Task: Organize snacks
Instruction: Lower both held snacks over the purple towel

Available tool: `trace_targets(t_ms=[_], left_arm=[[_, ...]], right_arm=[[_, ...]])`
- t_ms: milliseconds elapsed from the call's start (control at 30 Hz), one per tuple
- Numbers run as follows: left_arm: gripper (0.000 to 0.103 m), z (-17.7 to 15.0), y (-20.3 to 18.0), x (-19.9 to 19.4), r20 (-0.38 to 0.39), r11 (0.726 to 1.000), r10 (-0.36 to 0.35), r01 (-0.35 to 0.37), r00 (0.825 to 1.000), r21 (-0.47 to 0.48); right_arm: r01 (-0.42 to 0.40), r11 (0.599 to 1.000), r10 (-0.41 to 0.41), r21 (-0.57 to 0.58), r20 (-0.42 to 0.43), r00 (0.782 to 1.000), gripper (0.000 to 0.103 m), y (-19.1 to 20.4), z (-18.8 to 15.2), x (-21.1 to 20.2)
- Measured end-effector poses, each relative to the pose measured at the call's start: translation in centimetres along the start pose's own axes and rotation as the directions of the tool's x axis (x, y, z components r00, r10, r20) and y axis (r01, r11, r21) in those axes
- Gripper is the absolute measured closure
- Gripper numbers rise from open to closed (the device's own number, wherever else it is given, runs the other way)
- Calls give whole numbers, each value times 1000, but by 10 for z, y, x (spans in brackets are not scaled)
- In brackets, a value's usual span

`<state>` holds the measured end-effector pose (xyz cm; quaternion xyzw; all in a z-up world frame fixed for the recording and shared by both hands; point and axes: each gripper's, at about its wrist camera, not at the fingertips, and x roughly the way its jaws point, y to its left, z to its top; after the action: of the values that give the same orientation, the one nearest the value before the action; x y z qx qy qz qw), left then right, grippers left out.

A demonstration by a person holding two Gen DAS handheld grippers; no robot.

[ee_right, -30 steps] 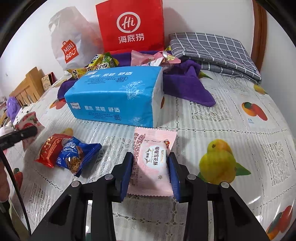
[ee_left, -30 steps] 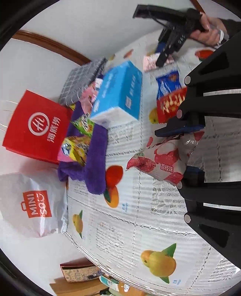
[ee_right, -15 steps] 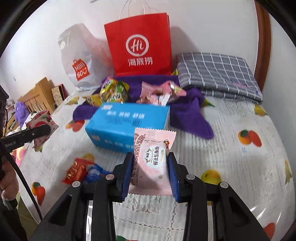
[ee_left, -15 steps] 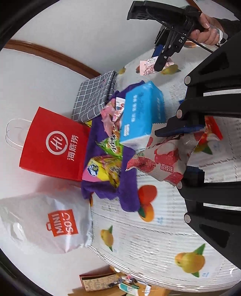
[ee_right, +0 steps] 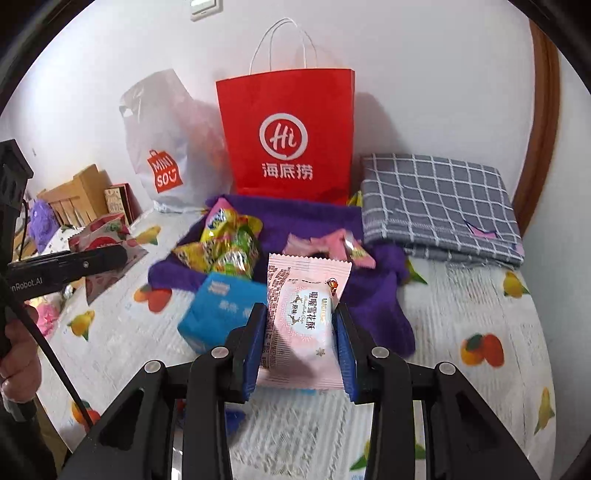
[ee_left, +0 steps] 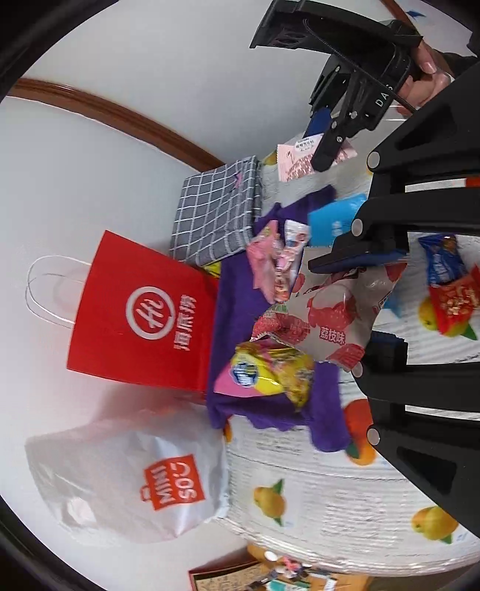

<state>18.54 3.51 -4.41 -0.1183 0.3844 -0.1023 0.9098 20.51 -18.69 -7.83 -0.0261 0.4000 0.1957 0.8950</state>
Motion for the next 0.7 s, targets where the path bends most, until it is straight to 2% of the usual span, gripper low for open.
trace_targets(t_ms=[200,433,600,700], left_arm=[[76,31,-4,10,23,1000,27,-27,999,5],[76,61,9,34,7,997,7,-7,1000,-73],[76,80,11,51,20,996,5,-4,1000,-88],[76,91,10,61,42,996,44,-40,998,-74]], right_arm=[[-8,1000,8,16,25,1000,67,-3,44,12],[-29,997,28,65,15,999,67,-16,90,44],[-69,994,68,80,16,998,67,-20,109,63],[-87,993,86,76,10,996,67,-17,117,74]])
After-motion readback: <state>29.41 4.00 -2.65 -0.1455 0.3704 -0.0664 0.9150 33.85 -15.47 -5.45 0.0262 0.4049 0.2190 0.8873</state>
